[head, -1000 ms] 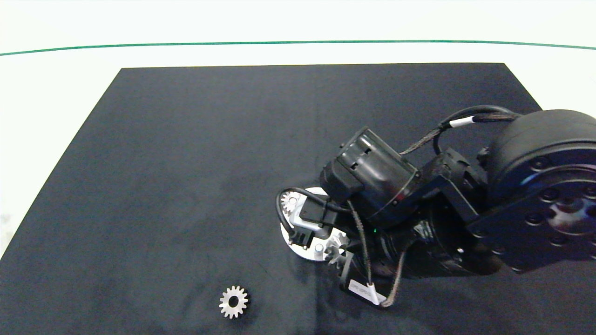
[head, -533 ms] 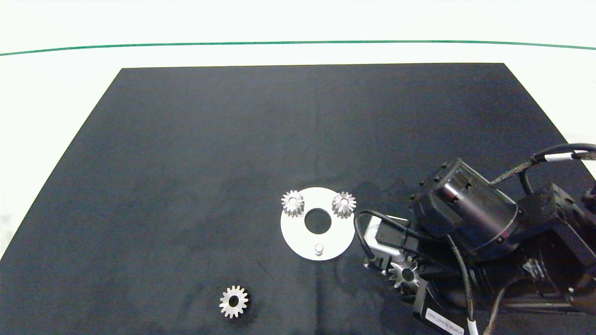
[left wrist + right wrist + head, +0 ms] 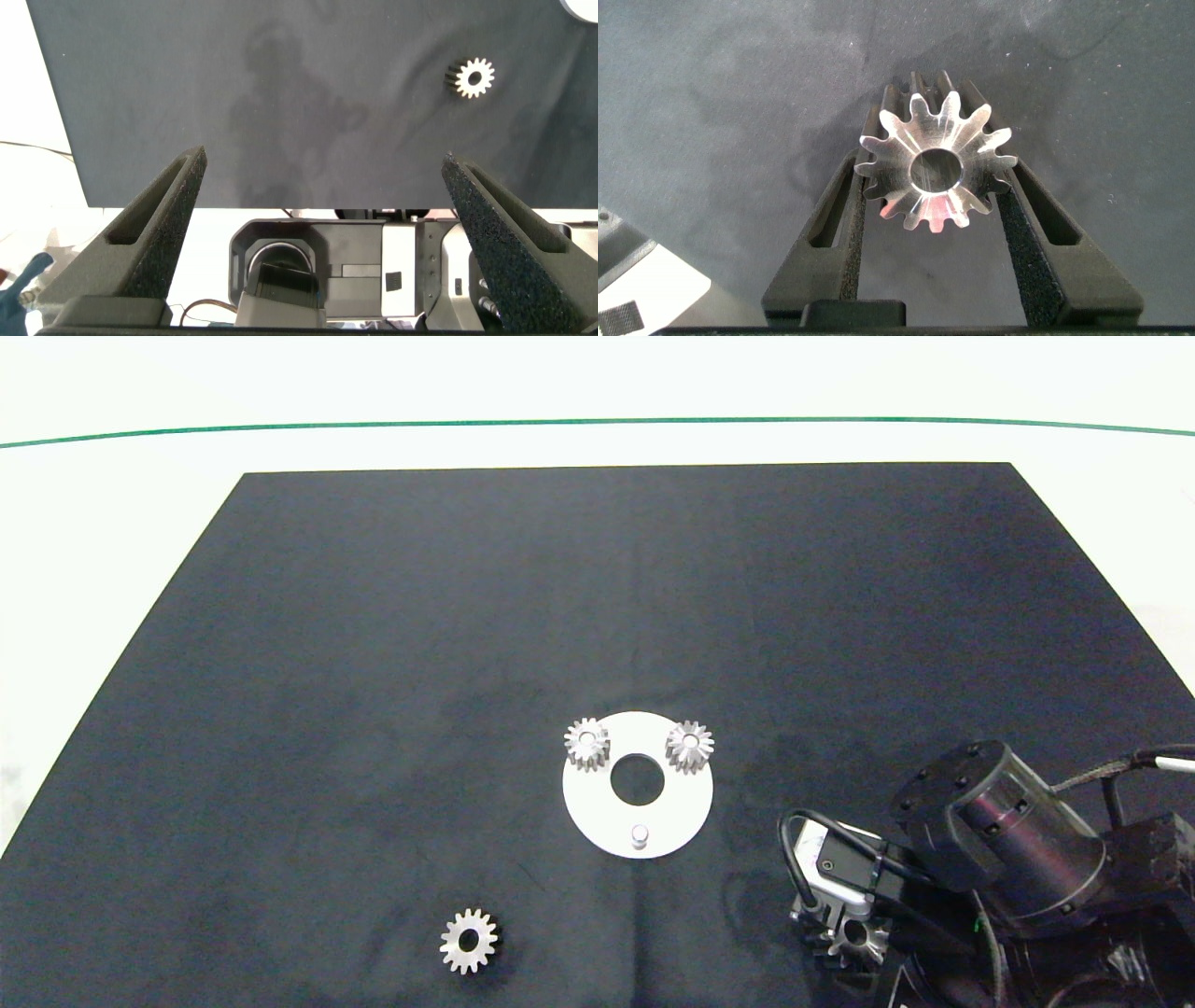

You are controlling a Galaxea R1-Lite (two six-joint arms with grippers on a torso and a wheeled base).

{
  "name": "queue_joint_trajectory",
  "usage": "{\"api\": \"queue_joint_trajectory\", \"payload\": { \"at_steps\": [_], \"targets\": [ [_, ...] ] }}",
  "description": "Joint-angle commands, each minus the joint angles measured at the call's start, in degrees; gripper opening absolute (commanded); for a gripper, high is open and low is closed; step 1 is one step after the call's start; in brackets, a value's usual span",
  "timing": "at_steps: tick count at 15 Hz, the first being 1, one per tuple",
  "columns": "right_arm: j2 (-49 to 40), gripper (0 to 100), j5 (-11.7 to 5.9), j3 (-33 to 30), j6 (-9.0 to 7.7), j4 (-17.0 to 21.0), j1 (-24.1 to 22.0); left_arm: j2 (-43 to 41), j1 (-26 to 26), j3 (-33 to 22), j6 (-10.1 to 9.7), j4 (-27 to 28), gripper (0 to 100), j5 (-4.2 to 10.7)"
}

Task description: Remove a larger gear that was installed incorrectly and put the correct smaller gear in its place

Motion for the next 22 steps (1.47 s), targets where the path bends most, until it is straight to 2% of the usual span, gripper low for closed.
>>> {"api": "queue_joint_trajectory", "payload": {
  "at_steps": [1,6,7,11,16,19,20,22],
  "targets": [
    [0.66,4,0.35,2.32,-0.14,-3.29,-1.24,0.00,0.00,-0.03,-0.08,0.40,100,0.07],
    [1.02,4,0.61,2.32,-0.14,-3.64,-1.60,0.00,-0.08,0.05,0.01,0.40,100,0.07],
    [0.93,100,0.61,2.32,-0.14,-3.56,-1.60,0.00,0.00,0.05,-0.08,0.40,100,0.07],
    [0.31,100,0.44,2.32,-0.75,-3.47,-1.51,0.00,-0.08,0.05,0.01,0.40,100,0.07],
    [-0.48,100,0.35,1.79,-0.57,-3.56,-0.98,0.00,0.00,0.05,0.01,0.40,100,0.07],
    [-8.13,100,-0.27,-1.46,-0.49,-2.85,-1.33,0.62,-0.08,0.58,-0.08,0.40,100,0.07],
    [-9.88,100,-0.44,-3.83,0.22,-1.71,-2.30,1.50,-0.08,0.85,-0.16,0.31,100,-0.02],
    [-11.11,100,-0.44,-11.04,4.79,5.14,-7.04,3.61,-0.08,1.72,-0.52,0.05,100,-0.37]
  ]
}}
